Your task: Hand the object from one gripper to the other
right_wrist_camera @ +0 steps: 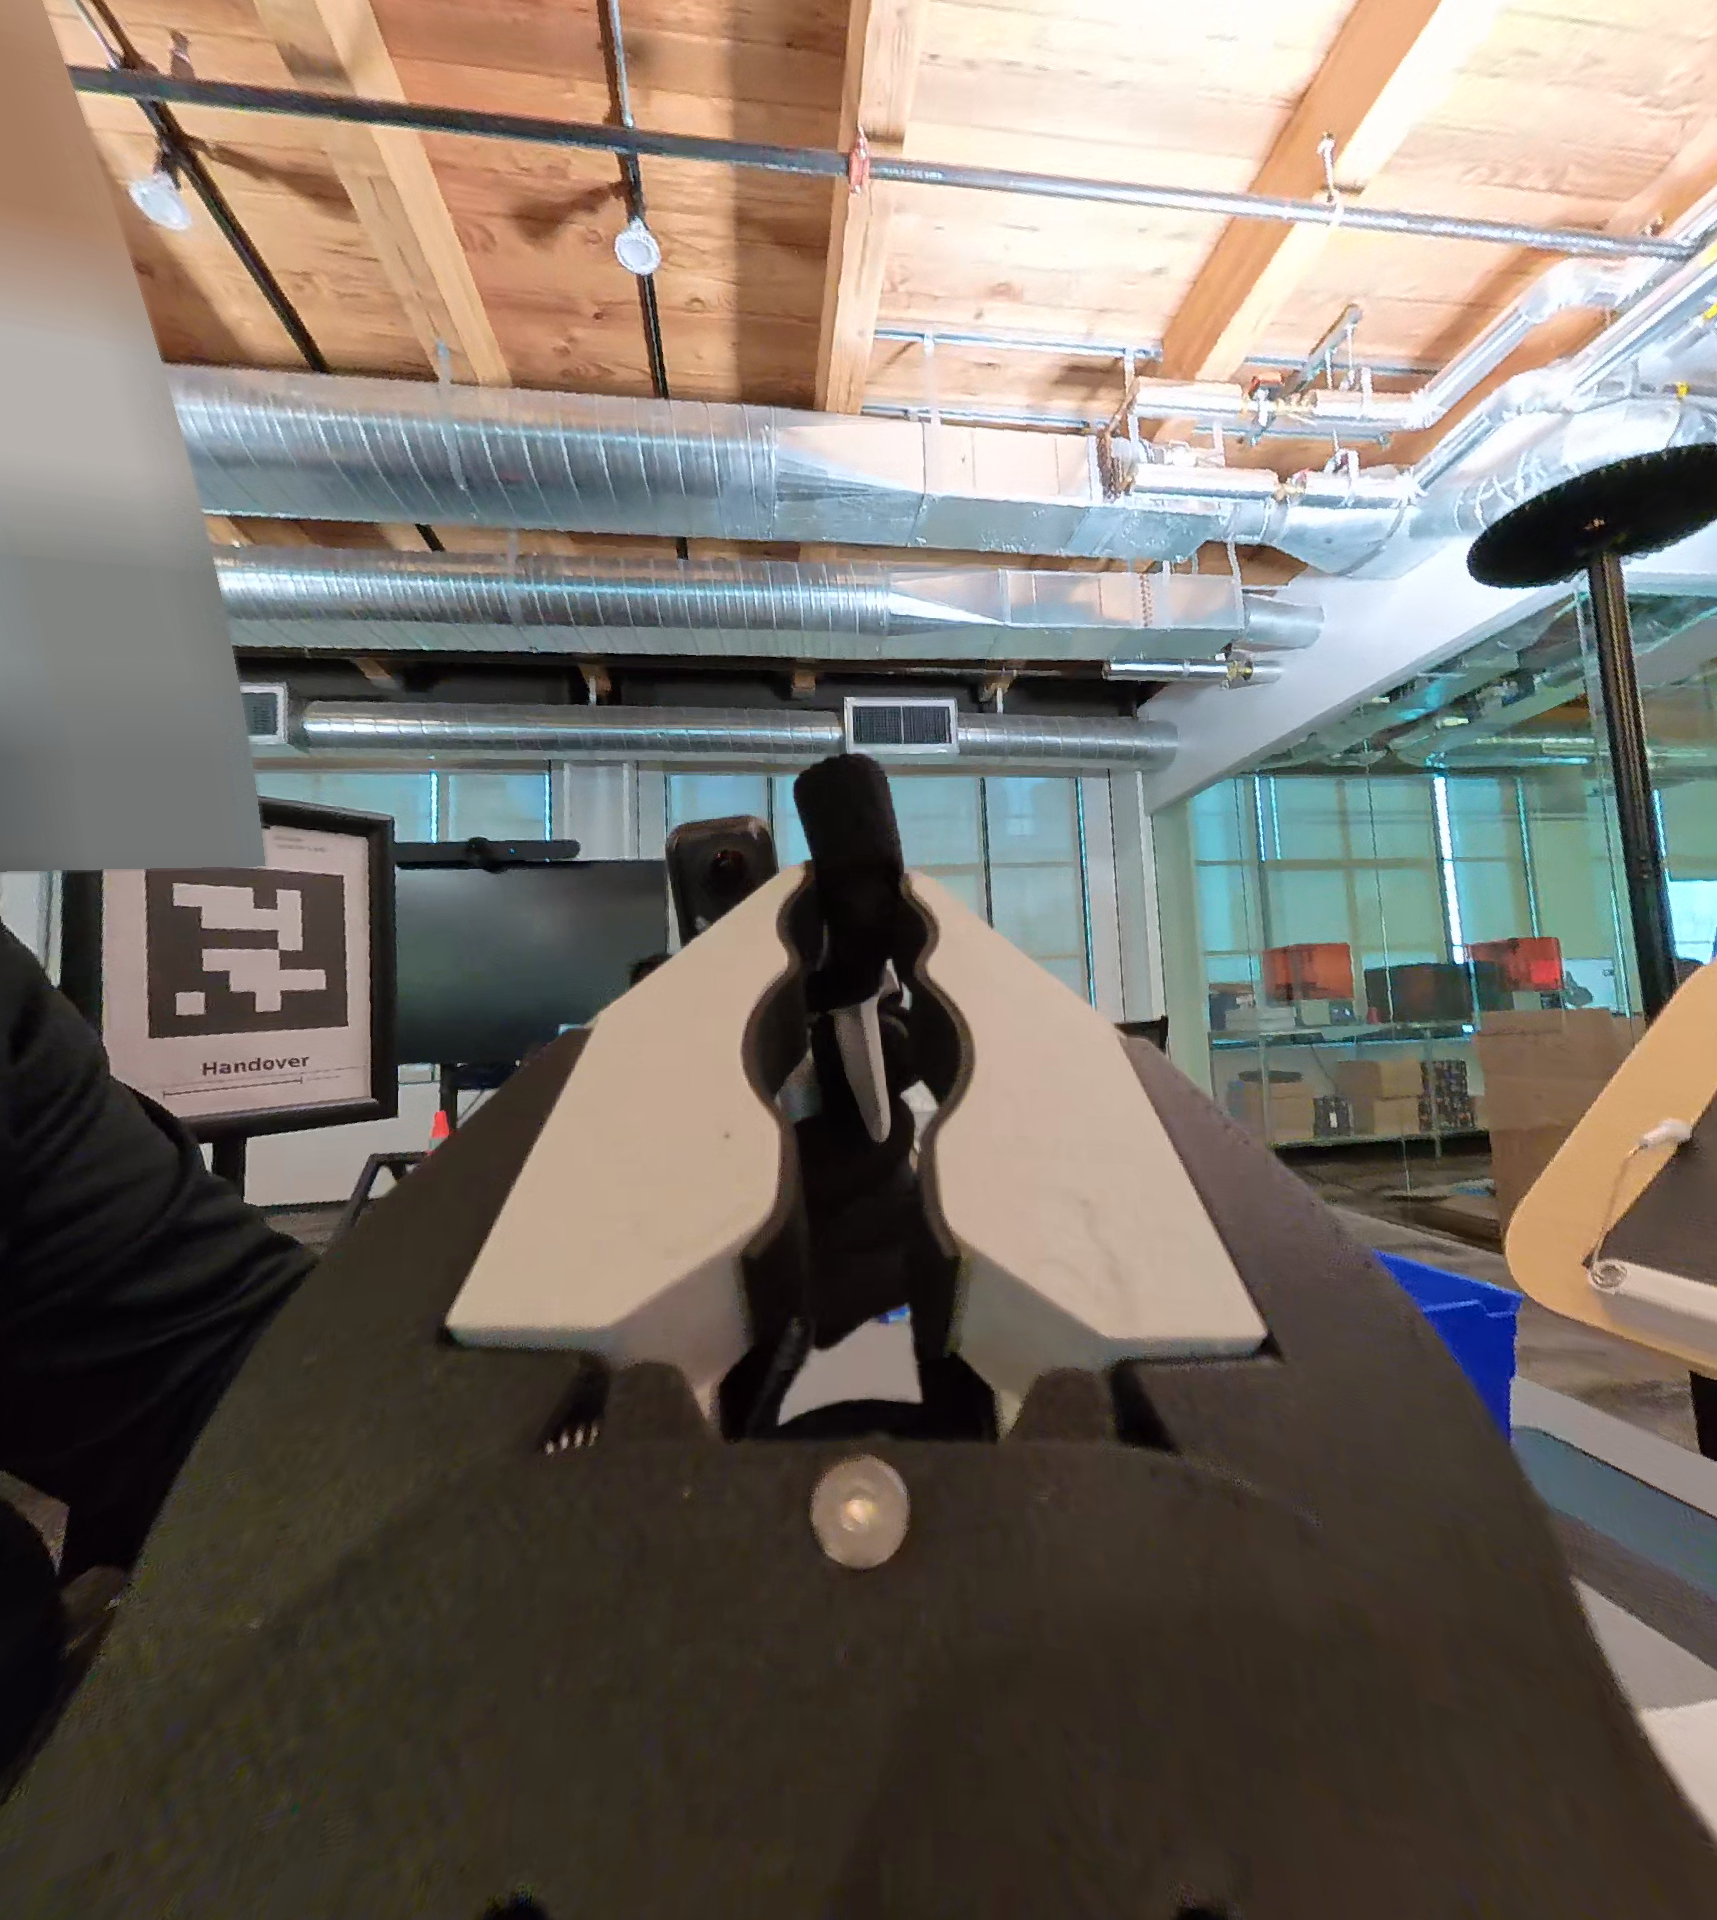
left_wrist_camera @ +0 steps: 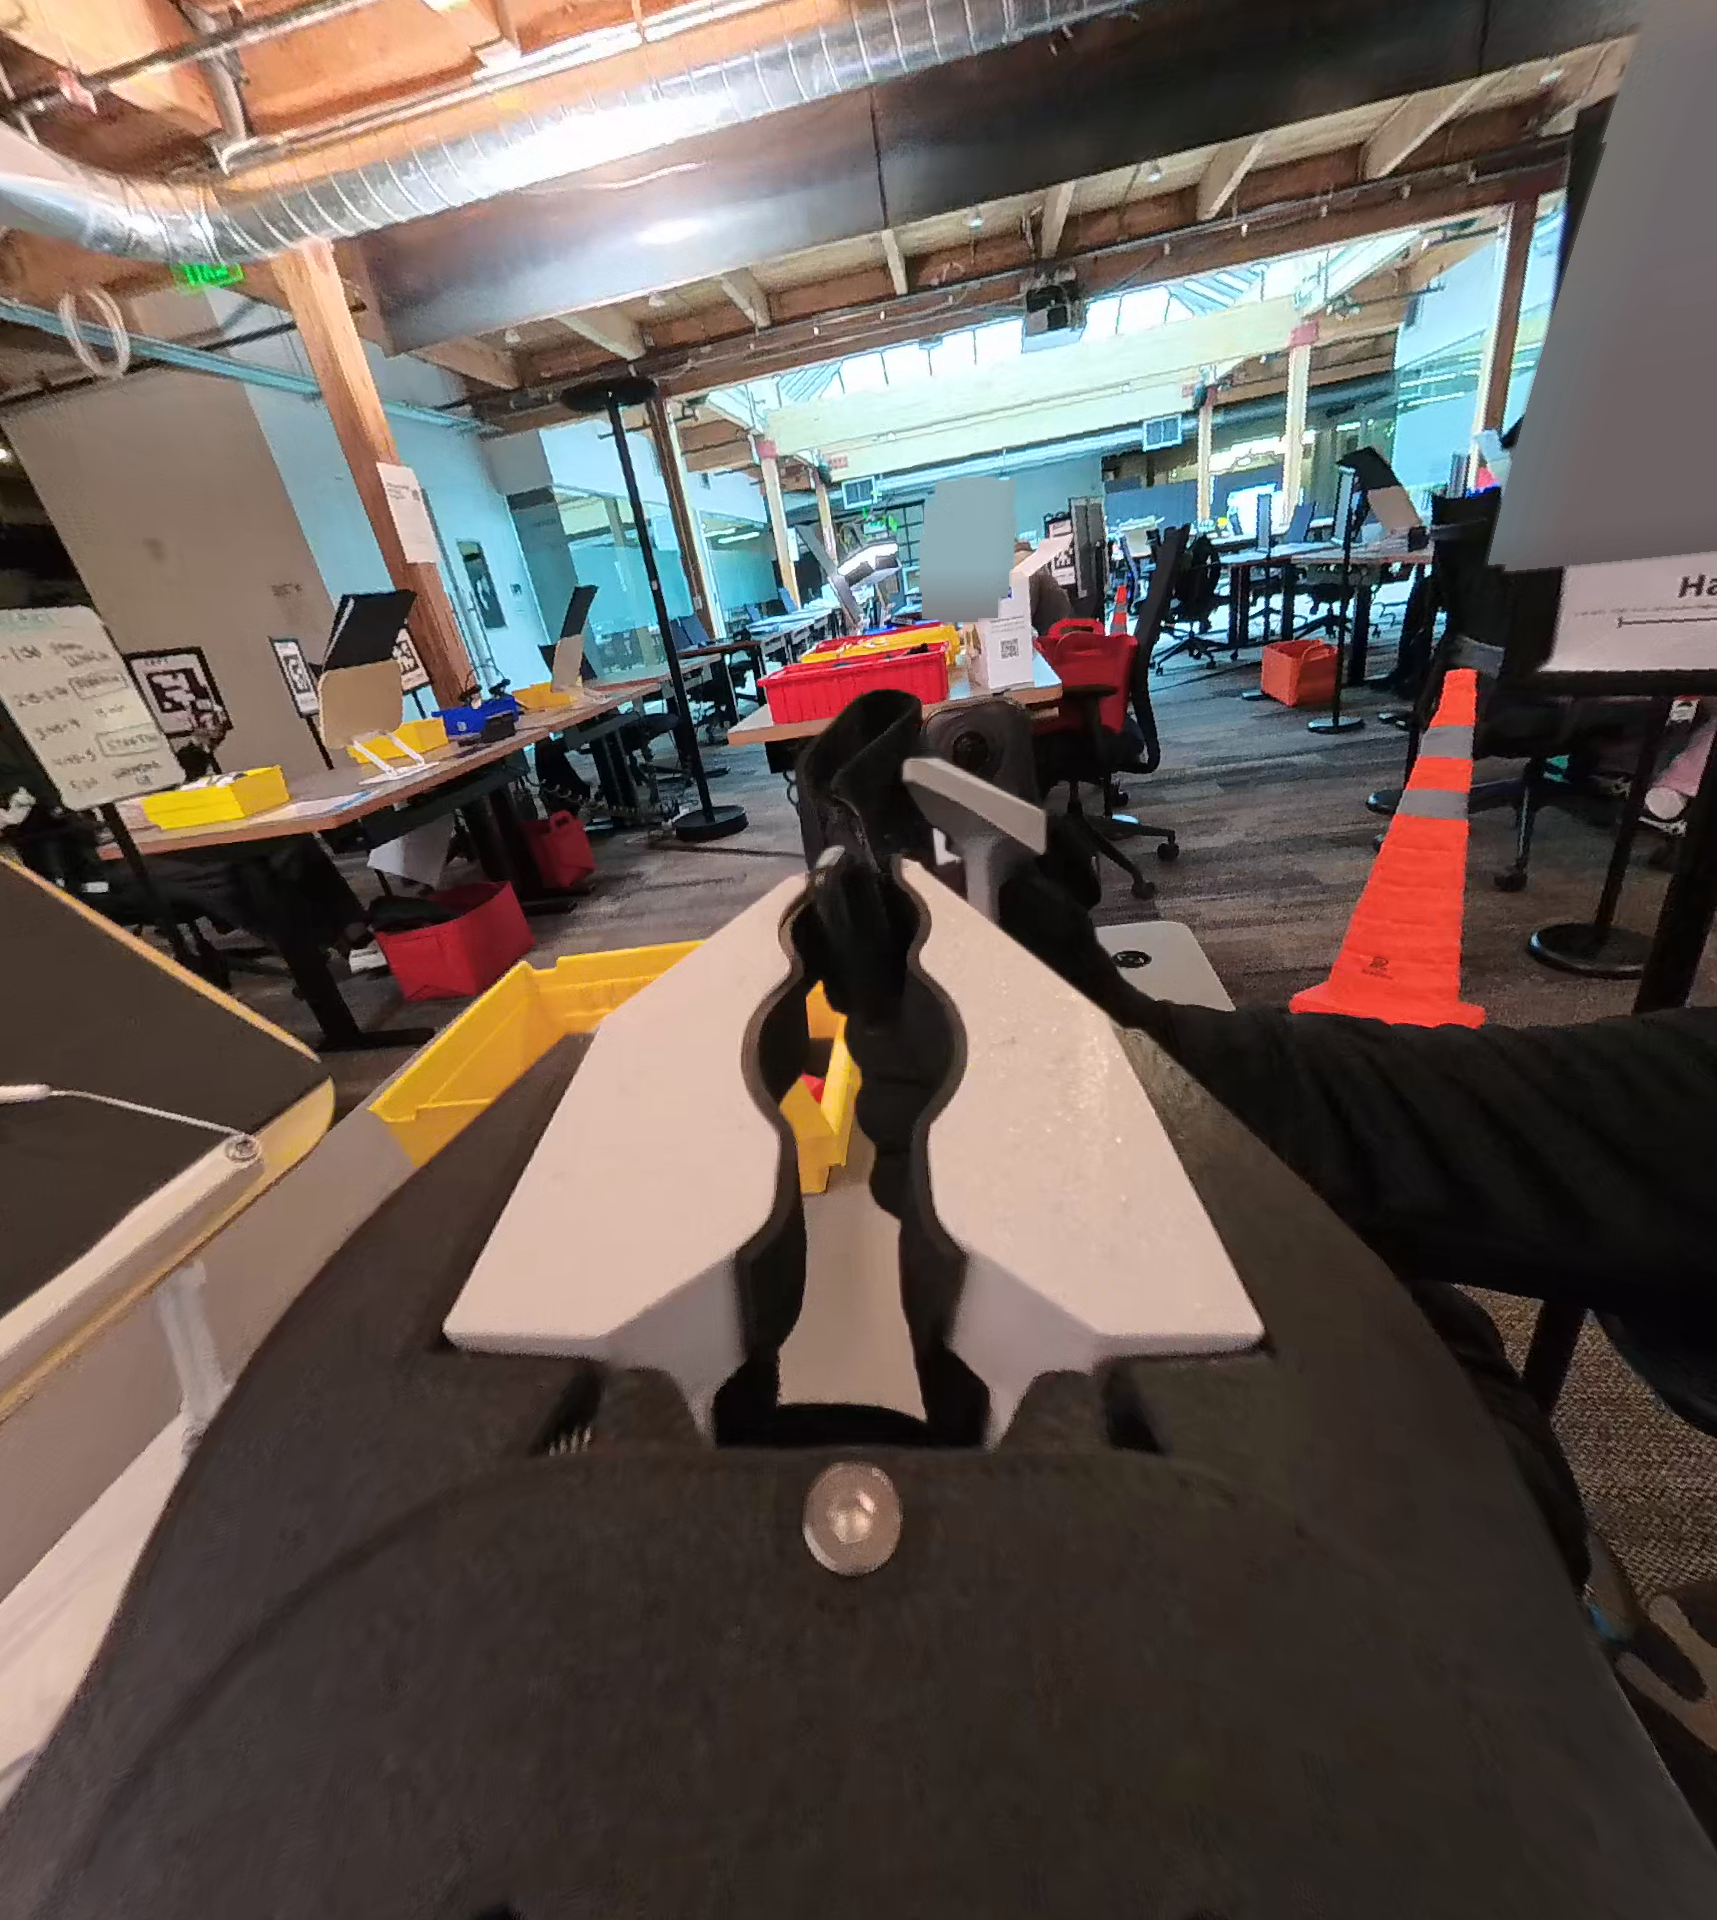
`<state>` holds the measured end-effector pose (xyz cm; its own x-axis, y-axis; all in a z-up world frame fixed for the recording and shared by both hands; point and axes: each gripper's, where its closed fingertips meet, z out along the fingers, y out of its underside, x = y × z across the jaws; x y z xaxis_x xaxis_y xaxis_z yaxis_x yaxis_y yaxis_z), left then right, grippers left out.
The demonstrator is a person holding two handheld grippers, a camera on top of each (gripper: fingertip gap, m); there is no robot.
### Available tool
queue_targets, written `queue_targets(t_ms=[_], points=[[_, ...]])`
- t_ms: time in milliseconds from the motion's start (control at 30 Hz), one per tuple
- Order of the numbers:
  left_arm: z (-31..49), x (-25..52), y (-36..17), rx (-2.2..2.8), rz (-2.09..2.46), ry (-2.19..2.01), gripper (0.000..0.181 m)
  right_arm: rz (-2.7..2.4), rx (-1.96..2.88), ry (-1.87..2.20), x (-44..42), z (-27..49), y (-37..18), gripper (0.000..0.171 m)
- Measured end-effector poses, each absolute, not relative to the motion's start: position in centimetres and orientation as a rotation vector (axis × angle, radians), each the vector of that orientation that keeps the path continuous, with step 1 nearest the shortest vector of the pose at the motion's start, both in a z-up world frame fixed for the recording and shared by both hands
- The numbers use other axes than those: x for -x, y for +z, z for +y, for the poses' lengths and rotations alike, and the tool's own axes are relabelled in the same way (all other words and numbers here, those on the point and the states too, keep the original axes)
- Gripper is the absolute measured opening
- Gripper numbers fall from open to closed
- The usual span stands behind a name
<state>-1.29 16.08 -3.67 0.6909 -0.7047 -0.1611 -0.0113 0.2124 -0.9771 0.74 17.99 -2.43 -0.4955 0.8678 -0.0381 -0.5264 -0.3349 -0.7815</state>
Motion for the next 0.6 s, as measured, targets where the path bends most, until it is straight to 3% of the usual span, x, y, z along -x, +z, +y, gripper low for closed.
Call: queue_targets(t_ms=[67, 200, 333, 467, 600], points=[[16.0, 1.9, -3.7, 1.308, 0.693, -0.522, 0.008, -0.948, 0.628, 1.905, -0.2, 18.1, -3.0, 0.022], [15.3, 2.7, -3.6, 1.355, 0.764, -0.500, 0.008, -1.041, 0.707, 1.824, 0.3, 18.2, -4.2, 0.062], [14.9, 3.6, -4.3, 1.431, 0.835, -0.474, 0.008, -1.136, 0.716, 1.728, 0.2, 17.6, -4.6, 0.078], [14.1, 3.4, -5.6, 1.508, 0.941, -0.454, 0.008, -1.315, 0.744, 1.536, 1.6, 16.1, -5.7, 0.073], [13.5, 2.7, -6.1, 1.505, 0.987, -0.435, 0.008, -1.369, 0.708, 1.508, 2.4, 14.7, -5.7, 0.050]])
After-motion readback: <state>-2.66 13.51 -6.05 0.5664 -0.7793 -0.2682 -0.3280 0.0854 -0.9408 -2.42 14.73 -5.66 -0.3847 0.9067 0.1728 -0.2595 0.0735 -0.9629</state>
